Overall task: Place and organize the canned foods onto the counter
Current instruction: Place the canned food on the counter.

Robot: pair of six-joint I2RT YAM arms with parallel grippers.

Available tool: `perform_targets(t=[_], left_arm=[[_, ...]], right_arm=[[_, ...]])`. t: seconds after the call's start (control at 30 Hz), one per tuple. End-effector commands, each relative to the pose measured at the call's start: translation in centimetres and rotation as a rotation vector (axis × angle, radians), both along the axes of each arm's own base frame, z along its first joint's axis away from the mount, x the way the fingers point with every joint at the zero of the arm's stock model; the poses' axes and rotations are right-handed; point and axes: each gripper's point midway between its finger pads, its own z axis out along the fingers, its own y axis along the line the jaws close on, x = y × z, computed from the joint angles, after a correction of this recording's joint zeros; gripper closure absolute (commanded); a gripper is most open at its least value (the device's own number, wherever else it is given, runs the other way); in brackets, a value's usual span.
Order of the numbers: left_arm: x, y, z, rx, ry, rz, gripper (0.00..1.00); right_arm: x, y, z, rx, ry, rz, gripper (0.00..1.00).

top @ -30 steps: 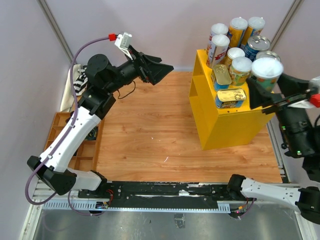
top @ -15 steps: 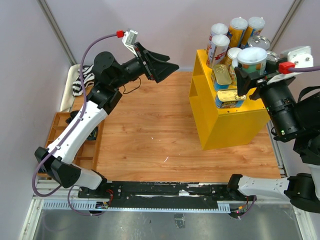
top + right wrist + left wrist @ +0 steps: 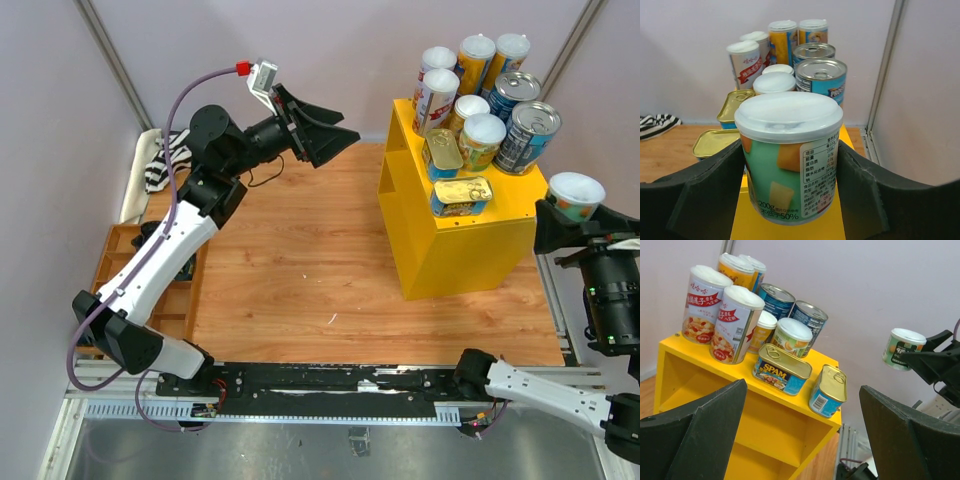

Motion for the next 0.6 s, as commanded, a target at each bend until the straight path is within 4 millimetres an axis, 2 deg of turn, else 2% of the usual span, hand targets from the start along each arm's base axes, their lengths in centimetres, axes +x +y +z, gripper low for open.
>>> perform_targets(t=[0.0,0.2,0.57], left_arm=[[0.0,-0.4,0.2,-0.019,-0.033,-0.036,0.00],[0.3,-0.9,-0.5,-0.022,-0.028,-0.064,0.00],[0.4,-1.6,-1.3,-0.021,-0.024,-0.107,0.00]], right_arm=[[0.1,-1.1,0.5,0.117,-0.045,-0.058,0.99],[1.3,0.4,-0.4,0.049,-0.046,-0.095,0.99],[2.4,0.9,-0.5,-0.022,-0.032,-0.190,0.99]])
